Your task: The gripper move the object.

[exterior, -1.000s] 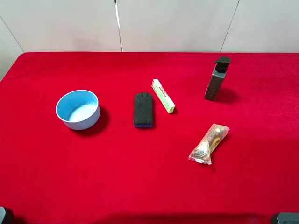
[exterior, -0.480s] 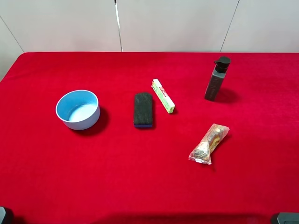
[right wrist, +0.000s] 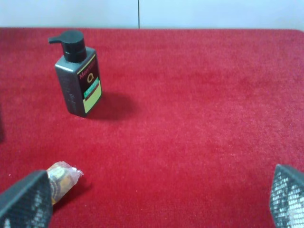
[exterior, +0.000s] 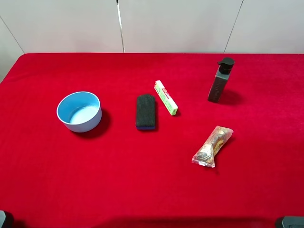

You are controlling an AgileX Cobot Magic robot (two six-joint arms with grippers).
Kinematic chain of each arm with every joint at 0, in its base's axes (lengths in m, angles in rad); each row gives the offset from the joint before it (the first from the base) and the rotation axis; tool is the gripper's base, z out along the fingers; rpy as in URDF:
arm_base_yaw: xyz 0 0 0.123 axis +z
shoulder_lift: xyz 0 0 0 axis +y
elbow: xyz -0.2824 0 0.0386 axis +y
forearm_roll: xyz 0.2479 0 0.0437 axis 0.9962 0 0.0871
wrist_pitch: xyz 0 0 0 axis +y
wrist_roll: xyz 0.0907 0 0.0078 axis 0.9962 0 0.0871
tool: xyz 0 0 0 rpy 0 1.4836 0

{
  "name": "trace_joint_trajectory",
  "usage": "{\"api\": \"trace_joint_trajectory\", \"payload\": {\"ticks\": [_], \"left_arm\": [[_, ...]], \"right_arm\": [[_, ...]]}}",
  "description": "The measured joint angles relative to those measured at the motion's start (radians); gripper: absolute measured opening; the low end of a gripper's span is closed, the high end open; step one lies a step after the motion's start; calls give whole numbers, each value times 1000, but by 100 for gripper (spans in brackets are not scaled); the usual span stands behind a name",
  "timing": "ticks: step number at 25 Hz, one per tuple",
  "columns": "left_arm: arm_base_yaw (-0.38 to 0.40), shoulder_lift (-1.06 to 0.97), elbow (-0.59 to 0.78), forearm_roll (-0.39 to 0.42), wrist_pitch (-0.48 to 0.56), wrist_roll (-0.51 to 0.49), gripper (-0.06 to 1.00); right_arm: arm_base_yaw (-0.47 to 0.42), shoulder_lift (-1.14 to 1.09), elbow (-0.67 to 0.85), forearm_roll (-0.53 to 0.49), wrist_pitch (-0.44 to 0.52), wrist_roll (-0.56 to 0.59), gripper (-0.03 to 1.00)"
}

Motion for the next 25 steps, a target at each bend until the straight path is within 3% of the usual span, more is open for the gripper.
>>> {"api": "trace_joint_trajectory", "payload": {"ticks": [25], "left_arm": [[0,0,0,0,0,0,99]], "right_arm": [[0,-3,1,-3,-14,0,69]]}}
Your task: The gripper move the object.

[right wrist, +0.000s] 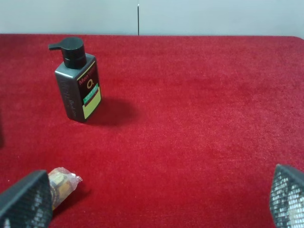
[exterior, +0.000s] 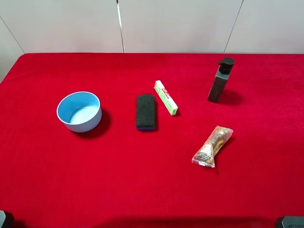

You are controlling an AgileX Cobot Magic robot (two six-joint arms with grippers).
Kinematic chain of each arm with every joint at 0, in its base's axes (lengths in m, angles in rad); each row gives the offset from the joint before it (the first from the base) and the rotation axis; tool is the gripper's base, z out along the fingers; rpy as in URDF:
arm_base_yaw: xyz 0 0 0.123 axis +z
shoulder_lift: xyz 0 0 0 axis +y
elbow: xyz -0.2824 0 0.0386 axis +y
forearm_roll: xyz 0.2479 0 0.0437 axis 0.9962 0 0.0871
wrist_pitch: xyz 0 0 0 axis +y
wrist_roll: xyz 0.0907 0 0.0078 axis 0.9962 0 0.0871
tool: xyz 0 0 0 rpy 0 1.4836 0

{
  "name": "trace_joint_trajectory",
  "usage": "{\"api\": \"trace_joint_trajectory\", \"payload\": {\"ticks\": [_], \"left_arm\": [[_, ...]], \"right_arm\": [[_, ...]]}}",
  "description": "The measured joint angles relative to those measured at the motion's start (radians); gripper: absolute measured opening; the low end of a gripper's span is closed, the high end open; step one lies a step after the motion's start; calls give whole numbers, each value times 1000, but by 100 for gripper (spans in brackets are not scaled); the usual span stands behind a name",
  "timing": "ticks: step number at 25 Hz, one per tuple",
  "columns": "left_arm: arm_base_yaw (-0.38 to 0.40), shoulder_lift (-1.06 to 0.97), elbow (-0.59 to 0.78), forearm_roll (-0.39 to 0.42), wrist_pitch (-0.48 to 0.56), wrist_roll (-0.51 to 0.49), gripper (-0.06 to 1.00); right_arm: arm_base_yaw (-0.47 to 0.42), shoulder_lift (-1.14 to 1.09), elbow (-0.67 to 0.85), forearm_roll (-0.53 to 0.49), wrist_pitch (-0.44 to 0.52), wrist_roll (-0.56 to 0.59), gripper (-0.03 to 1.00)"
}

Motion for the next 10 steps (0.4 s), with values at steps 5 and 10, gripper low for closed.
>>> {"api": "trace_joint_trajectory", "payload": {"ticks": [5,10], "left_arm": [[0,0,0,0,0,0,99],[0,0,0,0,0,0,99]], "right_arm": [[0,0,0,0,0,0,69],[0,0,0,0,0,0,69]]}}
